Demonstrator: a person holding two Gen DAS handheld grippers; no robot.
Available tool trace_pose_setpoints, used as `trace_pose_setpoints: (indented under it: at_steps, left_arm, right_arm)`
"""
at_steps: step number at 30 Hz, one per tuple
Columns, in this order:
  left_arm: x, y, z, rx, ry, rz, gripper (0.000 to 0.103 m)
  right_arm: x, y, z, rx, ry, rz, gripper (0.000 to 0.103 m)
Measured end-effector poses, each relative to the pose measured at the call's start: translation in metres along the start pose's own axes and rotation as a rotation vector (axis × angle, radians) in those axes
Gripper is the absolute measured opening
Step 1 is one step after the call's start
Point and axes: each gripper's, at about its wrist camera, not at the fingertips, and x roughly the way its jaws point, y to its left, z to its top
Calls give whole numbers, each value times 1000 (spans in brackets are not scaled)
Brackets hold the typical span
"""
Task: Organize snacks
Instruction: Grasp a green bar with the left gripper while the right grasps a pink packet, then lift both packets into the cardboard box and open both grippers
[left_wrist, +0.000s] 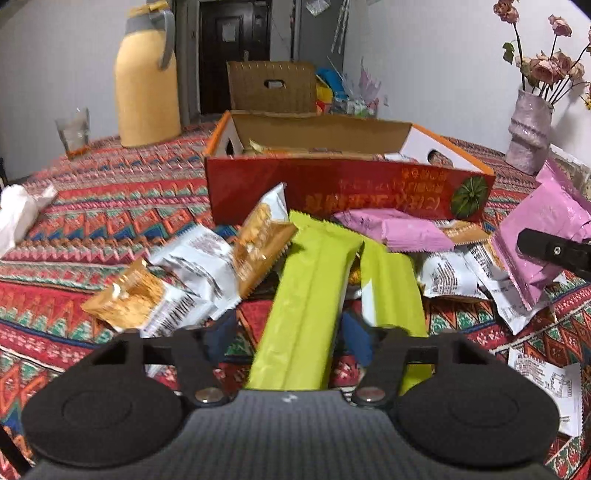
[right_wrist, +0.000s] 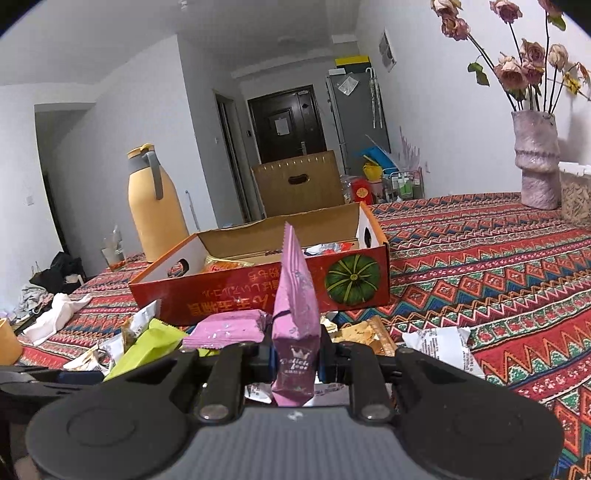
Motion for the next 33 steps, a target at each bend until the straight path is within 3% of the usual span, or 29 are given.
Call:
trace_pose_setpoints:
  at_steps: [7,19,33]
  left_arm:
    - [2,0,-1,5,-3,-31,39]
    - [-5,-3,0,7,-29,-30,38]
    - [-53,-8,22,13,-177,-37,38]
  right_arm:
    - [3,-2,-3,14,-2,5,19]
    - [1,-1,-4,8,-13,0,19]
    - [-19,6,10,-9,-71,-8,19]
